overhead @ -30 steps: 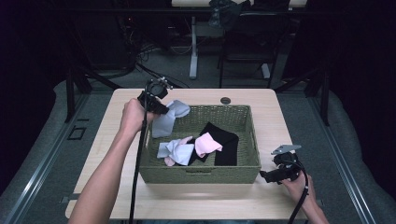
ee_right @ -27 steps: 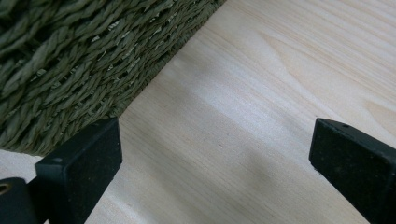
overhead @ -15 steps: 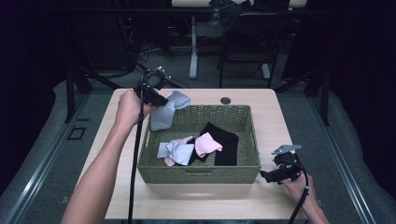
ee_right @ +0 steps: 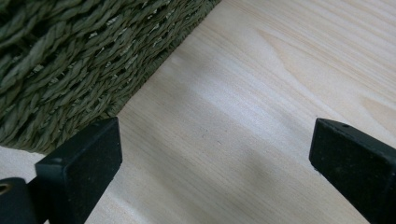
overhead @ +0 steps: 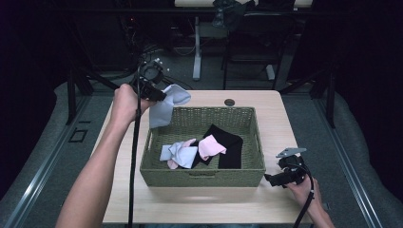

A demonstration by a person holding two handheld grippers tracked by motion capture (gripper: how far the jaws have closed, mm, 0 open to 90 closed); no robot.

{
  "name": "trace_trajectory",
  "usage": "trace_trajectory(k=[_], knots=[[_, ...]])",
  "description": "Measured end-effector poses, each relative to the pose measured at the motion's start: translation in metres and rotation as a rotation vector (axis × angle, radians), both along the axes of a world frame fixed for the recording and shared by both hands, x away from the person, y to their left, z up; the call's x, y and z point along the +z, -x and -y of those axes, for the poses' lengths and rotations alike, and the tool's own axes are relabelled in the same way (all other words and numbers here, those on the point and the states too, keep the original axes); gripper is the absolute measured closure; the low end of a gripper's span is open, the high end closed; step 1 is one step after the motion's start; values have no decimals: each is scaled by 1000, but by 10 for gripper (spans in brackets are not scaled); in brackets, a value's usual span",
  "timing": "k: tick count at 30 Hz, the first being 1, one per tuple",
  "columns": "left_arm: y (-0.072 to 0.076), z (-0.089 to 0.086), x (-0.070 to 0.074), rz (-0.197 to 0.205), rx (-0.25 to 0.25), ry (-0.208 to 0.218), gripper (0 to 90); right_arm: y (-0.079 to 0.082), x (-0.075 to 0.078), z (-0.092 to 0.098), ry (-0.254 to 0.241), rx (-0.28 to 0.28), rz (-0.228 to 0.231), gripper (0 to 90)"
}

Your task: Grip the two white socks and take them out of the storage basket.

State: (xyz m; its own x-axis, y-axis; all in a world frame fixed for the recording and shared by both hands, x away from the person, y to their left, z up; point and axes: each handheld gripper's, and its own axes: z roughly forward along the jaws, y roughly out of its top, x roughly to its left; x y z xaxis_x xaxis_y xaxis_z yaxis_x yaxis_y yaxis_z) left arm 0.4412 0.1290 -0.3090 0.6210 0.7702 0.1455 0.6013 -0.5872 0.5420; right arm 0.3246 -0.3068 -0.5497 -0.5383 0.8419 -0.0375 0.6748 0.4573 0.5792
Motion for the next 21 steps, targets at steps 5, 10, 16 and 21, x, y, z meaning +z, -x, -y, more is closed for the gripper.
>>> trace_trajectory(k=[5, 10, 16, 21], knots=[[2, -5, 6, 8, 12, 3, 861, 0, 0, 0, -1, 1, 4, 21], [5, -16, 10, 13, 29, 12, 860, 0, 0, 0, 1, -2, -2, 21], [8, -33, 16, 17, 53, -2, 860, -1, -1, 1, 6, -4, -1, 20], [13, -55, 17, 16, 99, -14, 860, -2, -1, -1, 18, 1, -5, 21]])
